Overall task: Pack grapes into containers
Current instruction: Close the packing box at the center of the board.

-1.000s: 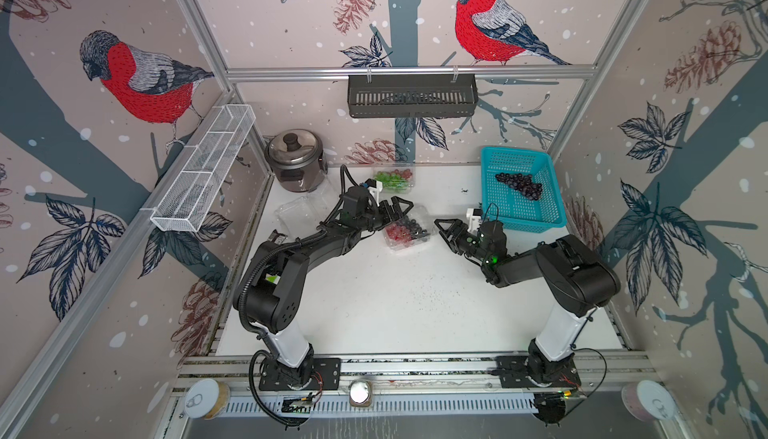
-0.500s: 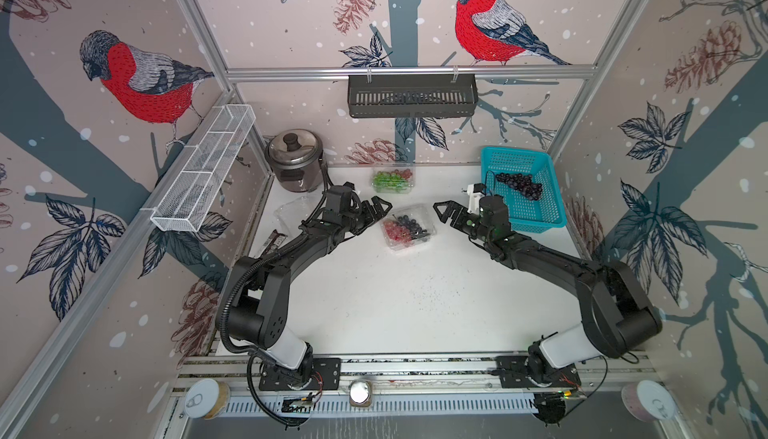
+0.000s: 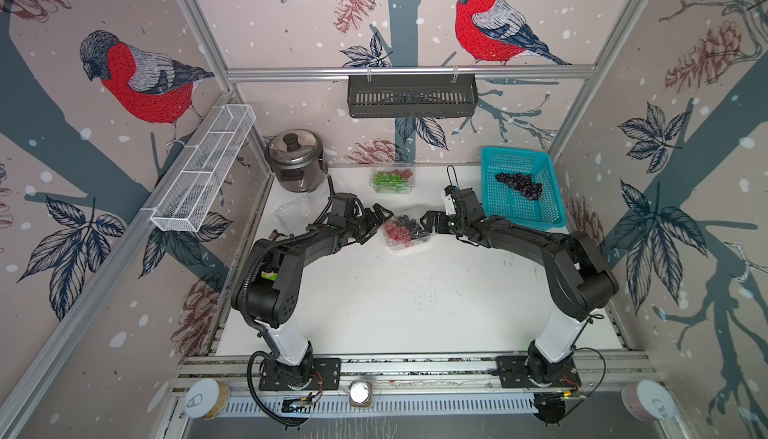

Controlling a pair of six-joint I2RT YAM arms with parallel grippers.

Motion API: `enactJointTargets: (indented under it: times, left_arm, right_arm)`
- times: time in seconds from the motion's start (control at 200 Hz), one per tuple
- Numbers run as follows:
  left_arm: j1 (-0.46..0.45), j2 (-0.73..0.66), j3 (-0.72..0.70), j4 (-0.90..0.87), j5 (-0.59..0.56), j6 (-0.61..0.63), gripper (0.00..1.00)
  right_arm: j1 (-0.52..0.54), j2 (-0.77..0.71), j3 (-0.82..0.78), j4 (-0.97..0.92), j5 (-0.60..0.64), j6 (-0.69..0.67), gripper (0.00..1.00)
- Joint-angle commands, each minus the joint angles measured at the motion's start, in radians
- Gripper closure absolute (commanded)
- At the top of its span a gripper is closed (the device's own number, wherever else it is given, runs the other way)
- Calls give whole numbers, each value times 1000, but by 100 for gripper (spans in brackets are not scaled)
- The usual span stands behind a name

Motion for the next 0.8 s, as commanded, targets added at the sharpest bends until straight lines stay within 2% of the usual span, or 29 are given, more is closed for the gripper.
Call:
enactJointTargets:
  times: [0.0,0.145,0.475,0.675,0.79]
  left_arm:
    - [-1,29,19,101,22,-53,3]
    - [-12,81,54,105,21,-59,3]
    - [-35,171,187,80,10,-55,3]
    - [-51,260,335,8,27,-17,3]
    - [-55,304,421,-92,-10,41,3]
  right_arm:
    - [1,3,12,32,-38,-31,0]
    - [2,-1,-6,67,-82,-6,0]
    - [0,-40,-62,121,-97,20,0]
    - [-3,-85,-109,150,-101,40,0]
    - [-21,-86,-141,178,-107,57,0]
